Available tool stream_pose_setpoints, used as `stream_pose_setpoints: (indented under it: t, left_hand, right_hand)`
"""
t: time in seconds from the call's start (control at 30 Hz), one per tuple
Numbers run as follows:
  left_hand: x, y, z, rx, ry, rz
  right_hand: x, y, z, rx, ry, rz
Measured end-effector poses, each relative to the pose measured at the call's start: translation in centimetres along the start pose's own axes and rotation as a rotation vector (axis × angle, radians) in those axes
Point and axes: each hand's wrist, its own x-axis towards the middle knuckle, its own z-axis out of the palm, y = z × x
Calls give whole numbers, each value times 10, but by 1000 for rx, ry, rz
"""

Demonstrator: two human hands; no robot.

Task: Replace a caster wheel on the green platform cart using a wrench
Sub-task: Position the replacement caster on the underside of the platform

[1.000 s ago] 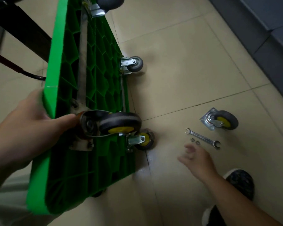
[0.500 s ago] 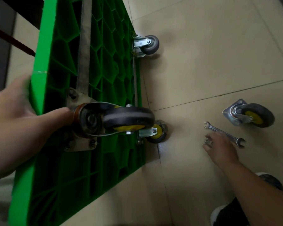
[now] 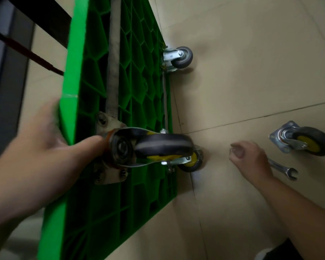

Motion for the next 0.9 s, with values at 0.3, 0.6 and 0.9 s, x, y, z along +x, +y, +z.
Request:
stream_pose_setpoints:
  t: [0.3,0.6,0.9]
  left_hand:
    - [3,12,1,-223,-135,-154]
    - [4,13,-1,-208,-191,-195]
    - [4,16,-2,-193,-201,-213]
  right_hand:
    - [2,-256,-136,711,-171,-454]
    - [-42,-305,-150,532,-367,-507]
    - [-52,-305,-121,556,-292,-428]
